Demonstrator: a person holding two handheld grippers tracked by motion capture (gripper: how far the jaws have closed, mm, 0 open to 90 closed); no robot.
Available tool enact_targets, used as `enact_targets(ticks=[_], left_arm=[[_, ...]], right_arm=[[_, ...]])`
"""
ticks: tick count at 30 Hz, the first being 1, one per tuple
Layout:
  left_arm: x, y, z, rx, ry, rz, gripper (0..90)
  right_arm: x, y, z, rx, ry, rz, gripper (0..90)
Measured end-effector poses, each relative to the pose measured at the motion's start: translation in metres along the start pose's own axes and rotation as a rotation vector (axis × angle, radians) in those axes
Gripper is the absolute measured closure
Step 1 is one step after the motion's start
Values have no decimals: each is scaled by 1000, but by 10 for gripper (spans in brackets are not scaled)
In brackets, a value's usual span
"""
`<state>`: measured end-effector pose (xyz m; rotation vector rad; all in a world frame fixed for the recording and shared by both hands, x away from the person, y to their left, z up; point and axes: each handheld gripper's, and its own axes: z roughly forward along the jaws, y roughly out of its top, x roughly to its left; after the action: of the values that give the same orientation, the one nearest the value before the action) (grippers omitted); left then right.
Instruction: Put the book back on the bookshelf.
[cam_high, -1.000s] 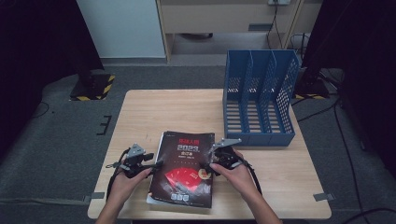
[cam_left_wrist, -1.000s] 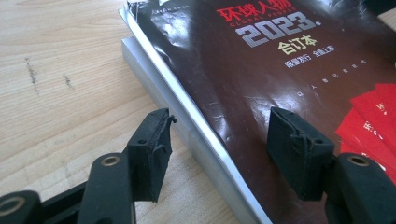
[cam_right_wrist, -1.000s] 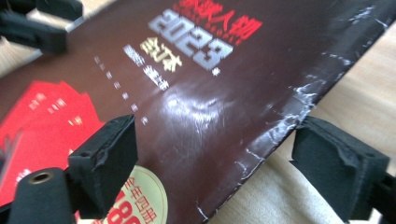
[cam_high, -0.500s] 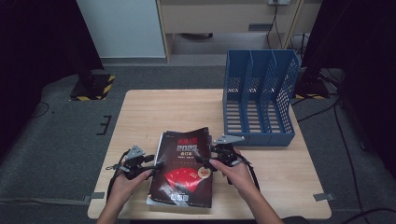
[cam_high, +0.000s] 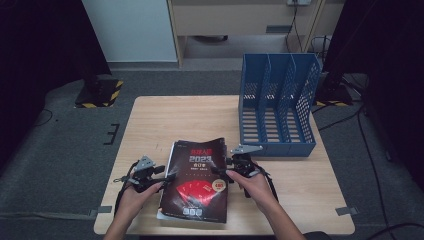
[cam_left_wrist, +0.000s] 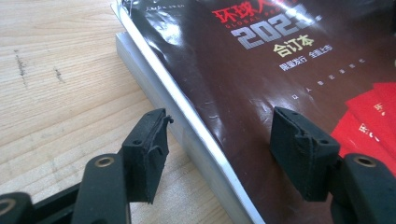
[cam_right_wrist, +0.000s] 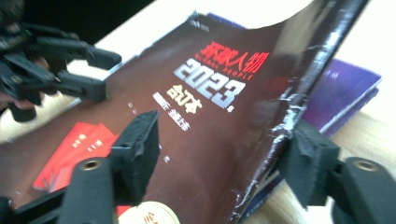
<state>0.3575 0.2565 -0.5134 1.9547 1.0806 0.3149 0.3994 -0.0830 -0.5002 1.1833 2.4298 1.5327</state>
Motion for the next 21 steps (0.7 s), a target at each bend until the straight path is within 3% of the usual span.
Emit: enact_targets(ticks=[1,4,7,13,18,21], left_arm=[[0,0,0,1,1,1,356],[1,0,0,-4,-5,-10,351],[1,0,0,-2,-4,-9,350],[-1,-1,2,-8,-8,-14,338],[-1,-1,3,-7,-16,-9,338],[-1,-1,4,-10,-26,-14,339]], right_arm=[[3,3,-4,-31,25,7,369],[8,7,-8,-56,44,-9,374],[8,6,-6,-56,46,-13,388],[1,0,10,6,52,4,391],[1,3,14,-18,44,0,480],[2,6,15,-34,49,5,489]])
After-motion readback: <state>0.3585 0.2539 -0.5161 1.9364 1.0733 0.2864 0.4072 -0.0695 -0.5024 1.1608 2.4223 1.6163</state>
